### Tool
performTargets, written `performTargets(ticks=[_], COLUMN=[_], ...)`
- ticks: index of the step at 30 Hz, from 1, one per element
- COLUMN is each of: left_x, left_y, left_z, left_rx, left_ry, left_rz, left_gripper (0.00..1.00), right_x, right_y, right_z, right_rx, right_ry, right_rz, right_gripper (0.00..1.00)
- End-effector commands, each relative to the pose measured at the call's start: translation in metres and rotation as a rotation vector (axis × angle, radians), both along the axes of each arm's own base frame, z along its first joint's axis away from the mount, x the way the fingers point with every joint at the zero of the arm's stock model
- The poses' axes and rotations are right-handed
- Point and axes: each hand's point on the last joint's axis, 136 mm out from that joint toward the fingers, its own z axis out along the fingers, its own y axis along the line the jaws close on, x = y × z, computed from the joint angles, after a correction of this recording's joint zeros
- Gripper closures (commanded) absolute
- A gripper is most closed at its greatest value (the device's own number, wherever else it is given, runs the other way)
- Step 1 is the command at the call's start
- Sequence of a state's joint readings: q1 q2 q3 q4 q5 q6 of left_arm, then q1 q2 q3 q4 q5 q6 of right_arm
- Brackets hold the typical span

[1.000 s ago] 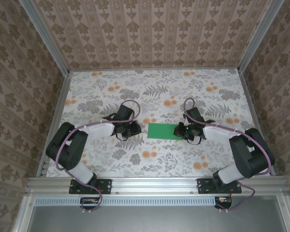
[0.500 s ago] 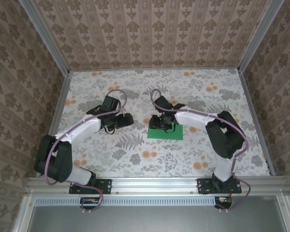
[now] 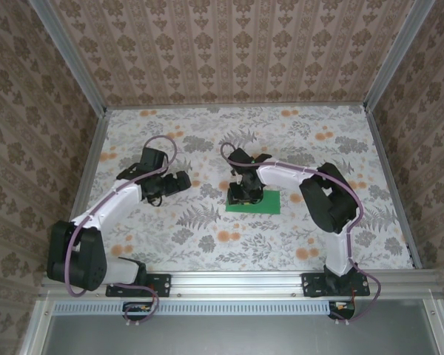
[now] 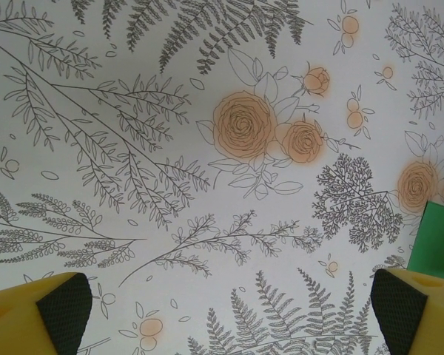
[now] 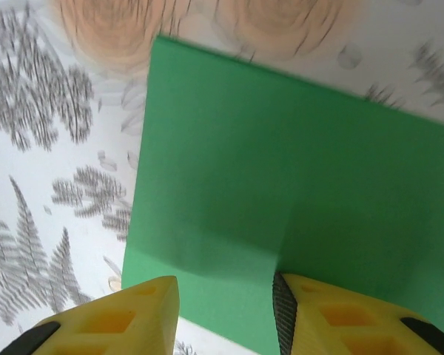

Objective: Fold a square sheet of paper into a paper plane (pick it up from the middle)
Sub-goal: Rotate the square sheet of paper at the center of the table.

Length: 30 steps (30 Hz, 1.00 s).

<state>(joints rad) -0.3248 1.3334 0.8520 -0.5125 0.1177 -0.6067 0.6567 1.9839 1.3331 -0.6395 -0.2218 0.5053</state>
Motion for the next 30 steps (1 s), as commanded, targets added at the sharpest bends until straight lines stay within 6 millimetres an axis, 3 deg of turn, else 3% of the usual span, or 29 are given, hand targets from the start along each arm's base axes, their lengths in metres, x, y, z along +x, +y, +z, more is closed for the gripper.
performTargets(ticks=[1,5,9,14,17,23,30], left_x=[-0.006,-0.006,-0.008,-0.012,-0.014,-0.016,-0.027], left_y=[-0.003,-0.009,-0.019,-0.037,-0.048,-0.071,-0.115], left_z=[0.003,0.006,0.008,0.007,0.007,0.003,-0.005], left_rx=[-0.039,-0.069,-0.111,-0.145,-0.150,-0.166,-0.228], left_ry=[0.014,0.003,-0.004,-0.007,-0.002,0.019,0.066], left_rz=[0.000,-0.024,-0.055,-0.116,-0.156,-0.212,-0.334], left_gripper=[0.00,0.00,0.00,0.03,0.05,0.06,0.12], right_x=[-0.048,-0.055,-0.037,-0.020,-0.010,0.004,0.019], right_y=[-0.013,-0.029,-0.054,-0.100,-0.115,-0.120,-0.116], right_z=[-0.003,0.014,0.034,0.026,0.019,0.007,-0.015], right_rx=[-0.014,-0.024,-0.054,-0.084,-0.080,-0.091,-0.123], right_ry=[0.111,0.051,-0.079,-0.114,-0.098,-0.068,-0.057], right_rz=[0.144,0.149,-0.035,-0.354,-0.471,-0.521,-0.454], right_gripper=[0.60,0.59,0.53,0.50,0.50,0.50,0.52])
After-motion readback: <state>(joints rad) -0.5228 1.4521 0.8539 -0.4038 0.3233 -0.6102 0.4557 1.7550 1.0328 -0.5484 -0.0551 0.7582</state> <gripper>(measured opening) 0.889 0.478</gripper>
